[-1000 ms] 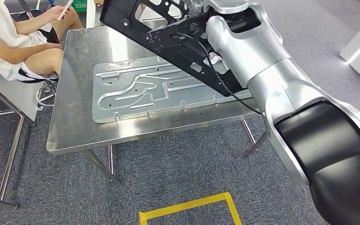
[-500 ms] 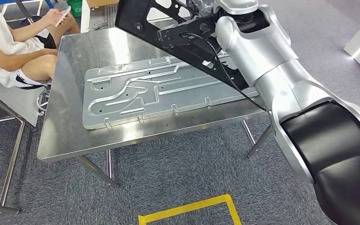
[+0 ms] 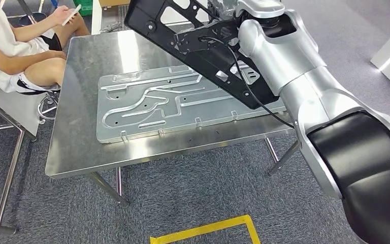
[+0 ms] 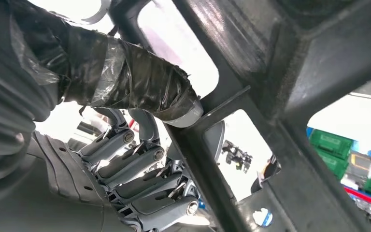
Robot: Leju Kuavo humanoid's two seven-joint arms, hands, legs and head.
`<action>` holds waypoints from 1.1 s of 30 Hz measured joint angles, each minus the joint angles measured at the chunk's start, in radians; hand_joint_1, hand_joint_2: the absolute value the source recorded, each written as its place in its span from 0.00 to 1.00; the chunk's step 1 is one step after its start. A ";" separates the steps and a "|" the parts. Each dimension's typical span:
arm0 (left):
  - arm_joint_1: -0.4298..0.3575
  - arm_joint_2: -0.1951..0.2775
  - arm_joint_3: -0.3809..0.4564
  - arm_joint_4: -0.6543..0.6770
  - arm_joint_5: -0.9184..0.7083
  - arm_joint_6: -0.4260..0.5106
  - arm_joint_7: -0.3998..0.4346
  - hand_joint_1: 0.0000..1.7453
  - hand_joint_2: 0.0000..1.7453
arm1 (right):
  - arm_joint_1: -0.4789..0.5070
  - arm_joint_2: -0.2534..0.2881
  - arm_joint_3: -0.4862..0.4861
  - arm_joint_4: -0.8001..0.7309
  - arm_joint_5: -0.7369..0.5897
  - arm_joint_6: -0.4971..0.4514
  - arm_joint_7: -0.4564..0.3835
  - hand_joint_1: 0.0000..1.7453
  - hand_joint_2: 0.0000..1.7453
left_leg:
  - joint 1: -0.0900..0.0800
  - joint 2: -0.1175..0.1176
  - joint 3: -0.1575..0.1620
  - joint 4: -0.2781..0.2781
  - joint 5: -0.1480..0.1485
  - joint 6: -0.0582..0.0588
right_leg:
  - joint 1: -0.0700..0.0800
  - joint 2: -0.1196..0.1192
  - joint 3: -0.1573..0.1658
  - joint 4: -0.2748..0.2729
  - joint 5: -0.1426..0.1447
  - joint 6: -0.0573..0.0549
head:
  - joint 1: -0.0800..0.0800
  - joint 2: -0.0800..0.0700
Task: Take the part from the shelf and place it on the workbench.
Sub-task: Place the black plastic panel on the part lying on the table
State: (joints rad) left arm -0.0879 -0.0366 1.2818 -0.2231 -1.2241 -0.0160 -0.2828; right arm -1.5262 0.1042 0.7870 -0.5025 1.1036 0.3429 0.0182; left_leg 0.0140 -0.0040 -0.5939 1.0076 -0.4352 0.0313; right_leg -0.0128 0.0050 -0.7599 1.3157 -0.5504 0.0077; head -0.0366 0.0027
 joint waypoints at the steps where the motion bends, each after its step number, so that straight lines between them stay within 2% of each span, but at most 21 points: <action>1: 0.000 0.000 0.000 0.000 0.000 0.001 0.000 0.00 1.00 | 0.001 -0.002 0.000 0.000 0.000 0.000 0.000 1.00 1.00 | 0.000 -0.001 0.003 0.004 -0.005 -0.002 | -0.002 -0.001 0.009 -0.034 0.033 0.000 | 0.000 0.000; 3: 0.003 0.000 0.000 0.000 0.000 0.001 0.000 0.00 1.00 | 0.001 -0.004 0.000 0.000 -0.001 0.000 0.000 1.00 1.00 | -0.001 -0.003 0.011 0.012 -0.019 -0.008 | -0.002 -0.003 0.061 -0.161 0.108 -0.004 | 0.000 0.000; 4: 0.003 0.000 0.000 0.000 0.000 0.001 0.001 0.00 1.00 | 0.001 -0.005 0.000 0.000 -0.002 -0.001 0.000 1.00 1.00 | -0.002 -0.003 0.012 0.017 -0.025 -0.012 | -0.001 -0.004 0.085 -0.215 0.126 -0.007 | 0.000 0.000; 5: 0.002 0.000 0.000 0.000 0.000 0.001 0.001 0.00 1.00 | 0.001 -0.006 0.000 0.000 -0.003 -0.001 0.000 1.00 1.00 | -0.004 -0.003 0.011 0.020 -0.028 -0.017 | 0.002 -0.004 0.099 -0.244 0.131 -0.010 | 0.000 0.000; 7: -0.001 0.000 0.000 0.000 0.000 0.001 0.001 0.00 1.00 | 0.003 -0.007 0.000 0.000 -0.003 -0.001 -0.001 1.00 1.00 | -0.005 -0.004 0.009 0.019 -0.029 -0.027 | 0.007 -0.003 0.105 -0.257 0.123 -0.018 | 0.000 0.000; 10: 0.000 -0.001 0.000 0.000 0.000 0.001 0.000 0.00 1.00 | 0.004 -0.010 0.000 -0.001 -0.003 -0.001 0.000 1.00 1.00 | -0.002 -0.003 -0.001 0.049 -0.055 -0.042 | 0.000 -0.002 0.120 -0.272 0.124 -0.035 | 0.000 0.000; 11: 0.001 -0.001 0.000 0.000 0.000 0.001 0.000 0.00 1.00 | 0.004 -0.010 0.000 -0.002 -0.003 -0.002 0.000 1.00 1.00 | -0.002 -0.002 -0.022 0.094 -0.078 -0.046 | -0.001 -0.002 0.127 -0.278 0.124 -0.040 | -0.001 0.000; 13: 0.001 -0.002 0.000 0.000 0.000 0.001 0.000 0.00 1.00 | 0.005 -0.010 0.000 -0.002 -0.005 -0.002 -0.001 1.00 1.00 | -0.001 -0.002 -0.091 0.225 -0.127 -0.052 | 0.000 -0.002 0.134 -0.280 0.120 -0.047 | -0.001 0.000; 14: 0.001 -0.002 0.000 0.000 0.000 0.001 0.000 0.00 1.00 | 0.007 -0.010 0.000 -0.002 -0.005 -0.002 -0.001 1.00 1.00 | 0.000 -0.002 -0.123 0.276 -0.138 -0.054 | 0.002 -0.001 0.136 -0.280 0.117 -0.048 | -0.001 0.000; 15: 0.001 -0.002 0.000 0.000 0.000 0.001 0.000 0.00 1.00 | 0.009 -0.010 0.000 -0.002 -0.006 -0.001 -0.001 1.00 1.00 | -0.001 -0.002 -0.140 0.295 -0.129 -0.054 | 0.003 -0.001 0.139 -0.279 0.114 -0.049 | -0.001 0.000; 16: 0.002 -0.002 0.000 0.000 0.000 0.001 0.000 0.00 1.00 | 0.010 -0.010 0.000 -0.002 -0.007 -0.001 -0.001 1.00 1.00 | -0.001 -0.002 -0.137 0.272 -0.101 -0.053 | 0.003 0.000 0.143 -0.279 0.111 -0.048 | -0.001 0.000; 18: 0.003 -0.001 0.000 0.000 0.000 0.001 0.000 0.00 1.00 | 0.011 -0.010 0.000 -0.002 -0.008 -0.001 -0.001 1.00 1.00 | -0.002 -0.002 -0.084 0.140 -0.020 -0.044 | 0.004 0.002 0.154 -0.278 0.103 -0.046 | -0.001 0.000; 19: 0.003 0.000 0.000 0.000 0.000 0.001 0.000 0.00 1.00 | 0.010 -0.010 0.000 -0.003 -0.009 -0.001 -0.001 1.00 1.00 | -0.004 -0.002 -0.054 0.076 0.006 -0.038 | 0.006 0.002 0.157 -0.277 0.099 -0.044 | -0.001 0.000; 20: 0.002 0.001 0.000 0.000 0.000 0.001 0.000 0.00 1.00 | 0.009 -0.011 0.000 -0.003 -0.010 -0.001 -0.002 1.00 1.00 | -0.007 -0.001 -0.033 0.033 0.018 -0.033 | 0.007 0.003 0.158 -0.276 0.097 -0.041 | -0.001 0.000; 22: 0.001 0.002 0.000 0.000 0.000 0.001 0.000 0.00 1.00 | 0.009 -0.011 0.000 -0.003 -0.013 0.000 -0.003 1.00 1.00 | -0.012 0.000 -0.021 0.009 0.013 -0.025 | 0.008 0.003 0.158 -0.278 0.095 -0.032 | -0.001 0.000; 25: 0.002 0.004 0.000 0.000 0.001 0.001 0.000 0.00 1.00 | 0.008 -0.015 0.000 -0.003 -0.017 0.000 -0.005 1.00 1.00 | -0.005 0.003 -0.007 -0.011 0.017 -0.012 | 0.008 0.001 0.149 -0.257 0.078 -0.016 | 0.000 0.000; 27: 0.003 0.003 0.000 0.000 0.001 0.001 -0.001 0.00 1.00 | 0.006 -0.020 0.000 -0.003 -0.017 -0.001 -0.007 1.00 1.00 | -0.003 0.005 0.000 -0.018 0.017 -0.004 | 0.006 0.000 0.100 -0.162 0.034 -0.007 | 0.000 0.000; 29: 0.001 0.003 0.000 0.000 0.001 0.001 0.000 0.00 1.00 | 0.010 -0.024 0.000 -0.003 -0.019 0.000 -0.010 1.00 1.00 | -0.003 0.005 0.001 -0.015 0.012 0.000 | 0.002 0.000 0.028 -0.039 -0.005 -0.001 | 0.000 0.000; 30: 0.000 0.003 0.000 0.000 0.001 0.002 0.000 0.00 1.00 | 0.013 -0.026 0.000 -0.002 -0.020 0.000 -0.011 1.00 1.00 | -0.002 0.004 0.003 -0.012 0.008 0.001 | -0.001 0.000 0.006 -0.010 -0.002 0.001 | 0.000 0.000; 31: -0.001 0.003 0.000 0.000 0.001 0.002 0.000 0.00 1.00 | 0.015 -0.028 0.000 -0.001 -0.021 0.000 -0.012 1.00 1.00 | -0.002 0.003 0.005 -0.008 0.002 -0.001 | -0.004 -0.001 0.002 -0.020 0.022 0.003 | 0.000 0.000; 33: 0.002 0.003 0.000 0.000 0.001 0.003 0.000 0.00 1.00 | 0.016 -0.029 0.000 0.000 -0.024 0.000 -0.012 1.00 1.00 | 0.000 0.001 0.011 0.005 -0.013 -0.007 | -0.010 -0.004 0.044 -0.129 0.096 0.005 | 0.000 0.000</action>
State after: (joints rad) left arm -0.0863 -0.0337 1.2819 -0.2228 -1.2235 -0.0129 -0.2824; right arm -1.5099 0.0751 0.7874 -0.5028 1.0794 0.3433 0.0062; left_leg 0.0138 -0.0035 -0.5825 1.0122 -0.4480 0.0241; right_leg -0.0227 0.0010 -0.7161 1.1863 -0.4544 0.0130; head -0.0364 0.0027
